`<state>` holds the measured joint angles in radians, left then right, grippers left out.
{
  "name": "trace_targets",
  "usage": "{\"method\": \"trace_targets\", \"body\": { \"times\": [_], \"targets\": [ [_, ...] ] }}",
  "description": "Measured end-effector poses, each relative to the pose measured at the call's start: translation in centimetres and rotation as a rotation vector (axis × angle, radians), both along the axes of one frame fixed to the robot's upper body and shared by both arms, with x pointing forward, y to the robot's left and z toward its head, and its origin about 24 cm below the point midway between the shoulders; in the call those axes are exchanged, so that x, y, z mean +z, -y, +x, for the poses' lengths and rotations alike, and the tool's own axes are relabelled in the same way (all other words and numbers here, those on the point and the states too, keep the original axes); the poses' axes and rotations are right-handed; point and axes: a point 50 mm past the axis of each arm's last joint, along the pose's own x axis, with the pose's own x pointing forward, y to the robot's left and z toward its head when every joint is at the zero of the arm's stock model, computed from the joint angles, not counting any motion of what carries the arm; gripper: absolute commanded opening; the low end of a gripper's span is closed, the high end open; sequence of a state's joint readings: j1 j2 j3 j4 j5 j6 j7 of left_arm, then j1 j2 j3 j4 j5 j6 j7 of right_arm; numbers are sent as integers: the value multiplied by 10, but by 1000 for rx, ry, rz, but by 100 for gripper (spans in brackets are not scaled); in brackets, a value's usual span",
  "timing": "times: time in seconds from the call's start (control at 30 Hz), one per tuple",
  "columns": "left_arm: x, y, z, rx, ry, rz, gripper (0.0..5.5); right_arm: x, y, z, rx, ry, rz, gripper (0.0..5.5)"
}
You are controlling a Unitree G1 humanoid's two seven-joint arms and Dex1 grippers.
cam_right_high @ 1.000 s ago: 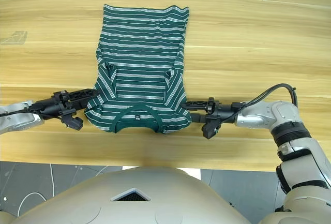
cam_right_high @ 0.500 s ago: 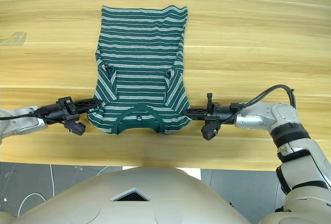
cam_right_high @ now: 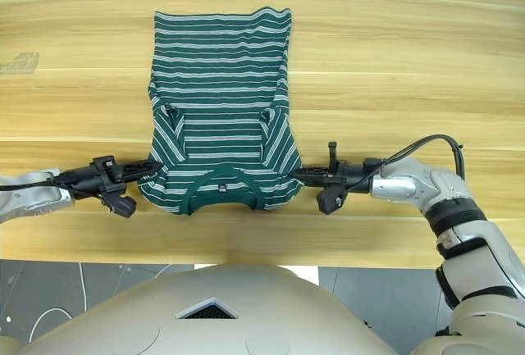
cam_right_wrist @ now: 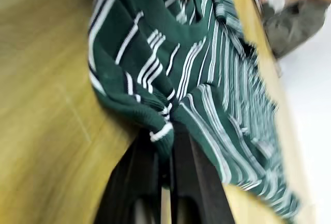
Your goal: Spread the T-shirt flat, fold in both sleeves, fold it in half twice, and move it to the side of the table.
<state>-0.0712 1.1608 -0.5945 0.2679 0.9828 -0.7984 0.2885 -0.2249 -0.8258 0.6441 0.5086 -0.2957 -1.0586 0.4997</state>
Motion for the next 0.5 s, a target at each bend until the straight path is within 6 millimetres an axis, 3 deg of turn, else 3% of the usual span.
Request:
{"method": "trace_targets", "body": {
  "times": [0.07,0.17,0.23,0.33,0.5],
  "targets": [
    [3,-1,-4,141,-102,-57,2,5,1,-7,-67,-163,7,0],
    [8,-3,-25,323,-357,-115,2,16,5,-23,-109,-472,3,0],
    [14,4,-37,360,-492,-139,2,25,8,-33,-98,-608,-22,0],
    [22,12,-47,371,-572,-130,2,41,8,-35,-119,-680,22,0],
    [40,28,-81,365,-785,-113,2,60,9,-40,-135,-717,76,0]
  ]
}}
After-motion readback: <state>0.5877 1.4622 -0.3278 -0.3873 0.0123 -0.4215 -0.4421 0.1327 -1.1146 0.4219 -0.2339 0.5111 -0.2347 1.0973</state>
